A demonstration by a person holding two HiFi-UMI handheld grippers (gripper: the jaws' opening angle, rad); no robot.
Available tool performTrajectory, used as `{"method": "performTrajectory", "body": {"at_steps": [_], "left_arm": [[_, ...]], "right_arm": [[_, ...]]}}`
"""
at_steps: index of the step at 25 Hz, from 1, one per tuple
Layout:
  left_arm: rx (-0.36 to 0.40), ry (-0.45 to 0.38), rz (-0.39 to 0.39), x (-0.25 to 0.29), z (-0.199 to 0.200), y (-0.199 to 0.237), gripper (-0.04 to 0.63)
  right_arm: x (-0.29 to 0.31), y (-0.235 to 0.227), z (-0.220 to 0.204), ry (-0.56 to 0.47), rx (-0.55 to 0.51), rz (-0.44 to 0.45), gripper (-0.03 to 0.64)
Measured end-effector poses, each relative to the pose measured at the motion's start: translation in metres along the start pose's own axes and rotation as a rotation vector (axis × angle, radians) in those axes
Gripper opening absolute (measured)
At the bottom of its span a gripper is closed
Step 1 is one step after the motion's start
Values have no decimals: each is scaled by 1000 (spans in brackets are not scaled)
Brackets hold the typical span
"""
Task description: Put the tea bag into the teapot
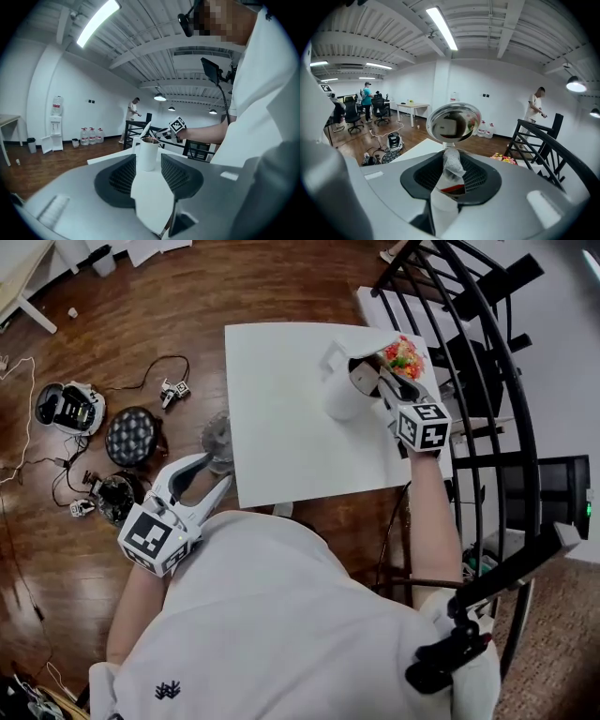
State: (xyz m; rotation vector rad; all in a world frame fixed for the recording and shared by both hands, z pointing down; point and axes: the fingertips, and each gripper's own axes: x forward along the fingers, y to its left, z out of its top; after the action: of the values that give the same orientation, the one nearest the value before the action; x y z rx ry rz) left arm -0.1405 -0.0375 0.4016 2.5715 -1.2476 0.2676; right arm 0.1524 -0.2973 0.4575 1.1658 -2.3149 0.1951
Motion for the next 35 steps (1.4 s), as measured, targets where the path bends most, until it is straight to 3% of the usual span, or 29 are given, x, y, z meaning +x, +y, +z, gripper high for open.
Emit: {"method": "performTrajectory", "body": {"at_steps": [8,17,22,29,35], "left_arm": [[-31,-2,88,-16,-5,14,144],[-47,12,114,-21,-10,21,144],[-46,12,102,-18,-9,18,144],[-46,14,66,-14,-10,16,144],[-28,16,-23,-10,-12,8,144]], "right_arm": [[42,-6,-7,54,-13,23,109],[60,-5,-20,97,-27,29,117],[60,-2,-22,94,-22,46,176],[41,-6,-12,41,-10,6,176],[-1,7,-3,1,3,-43,176]]}}
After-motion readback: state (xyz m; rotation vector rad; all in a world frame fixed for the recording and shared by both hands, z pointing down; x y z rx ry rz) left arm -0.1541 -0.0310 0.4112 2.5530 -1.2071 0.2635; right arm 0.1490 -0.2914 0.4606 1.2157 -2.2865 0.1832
